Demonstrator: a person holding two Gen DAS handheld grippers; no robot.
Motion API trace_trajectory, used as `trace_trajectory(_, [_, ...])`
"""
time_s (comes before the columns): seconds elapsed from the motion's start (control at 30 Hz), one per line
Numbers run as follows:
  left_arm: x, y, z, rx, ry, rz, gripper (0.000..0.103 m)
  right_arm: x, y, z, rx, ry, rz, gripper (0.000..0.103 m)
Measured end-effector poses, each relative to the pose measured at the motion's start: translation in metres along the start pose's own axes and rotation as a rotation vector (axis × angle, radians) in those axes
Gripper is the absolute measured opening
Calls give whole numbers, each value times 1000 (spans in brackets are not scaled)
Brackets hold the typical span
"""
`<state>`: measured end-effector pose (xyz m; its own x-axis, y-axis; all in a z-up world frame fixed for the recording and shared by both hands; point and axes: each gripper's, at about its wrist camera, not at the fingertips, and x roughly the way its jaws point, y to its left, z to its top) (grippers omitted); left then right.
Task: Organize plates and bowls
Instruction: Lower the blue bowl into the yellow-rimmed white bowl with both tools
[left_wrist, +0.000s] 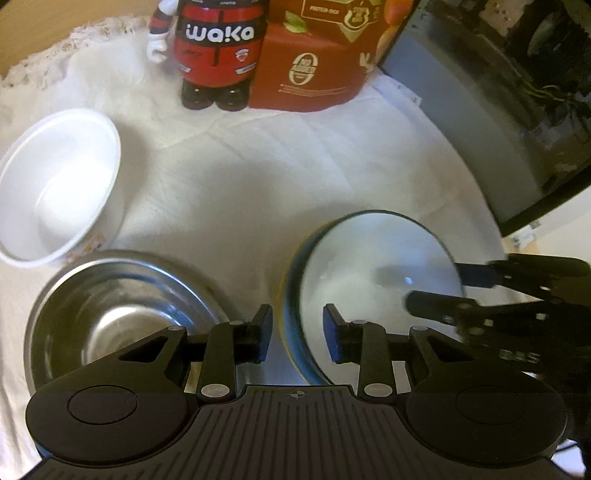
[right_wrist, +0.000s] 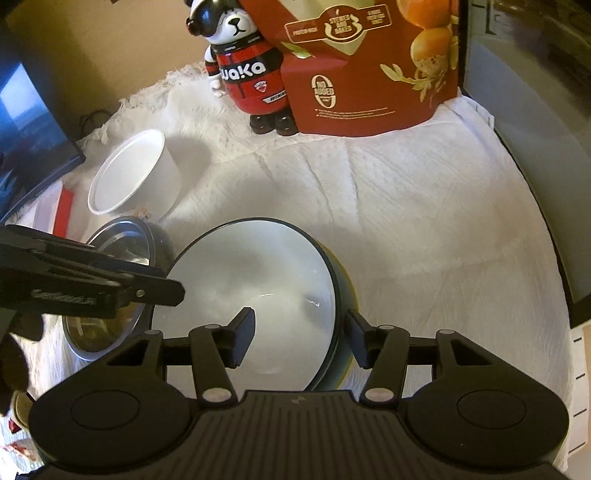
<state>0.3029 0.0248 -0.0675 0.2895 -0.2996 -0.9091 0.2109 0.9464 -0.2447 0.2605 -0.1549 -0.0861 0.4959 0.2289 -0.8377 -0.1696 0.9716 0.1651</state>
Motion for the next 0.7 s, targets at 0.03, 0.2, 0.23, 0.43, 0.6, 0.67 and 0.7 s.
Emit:
trace_trajectory(0.03, [3, 1, 1, 1, 3, 13, 33, -1, -1, 0, 6, -7, -5, 54])
trace_trajectory(0.2, [18, 8, 8, -17, 40, 2, 34, -4, -14, -1, 61, -21, -32, 57])
trace_trajectory(0.23, [21, 9, 9, -19, 47, -7, 34, -3, -18, -2, 82, -12, -26, 59])
trace_trajectory(0.43, [39, 9, 14, -26, 71, -7, 34, 21, -44, -14, 266, 91, 111, 63])
trace_trajectory(0.6, [51, 2, 19, -31, 79, -60, 38, 44, -46, -19, 332, 139, 191, 62])
trace_trajectory(0.67, [56, -2, 19, -17, 83, -40, 37, 49, -42, -18, 313, 150, 201, 62])
trace_trajectory(0.7, [59, -3, 20, -16, 88, -35, 35, 52, -39, -16, 301, 155, 208, 62])
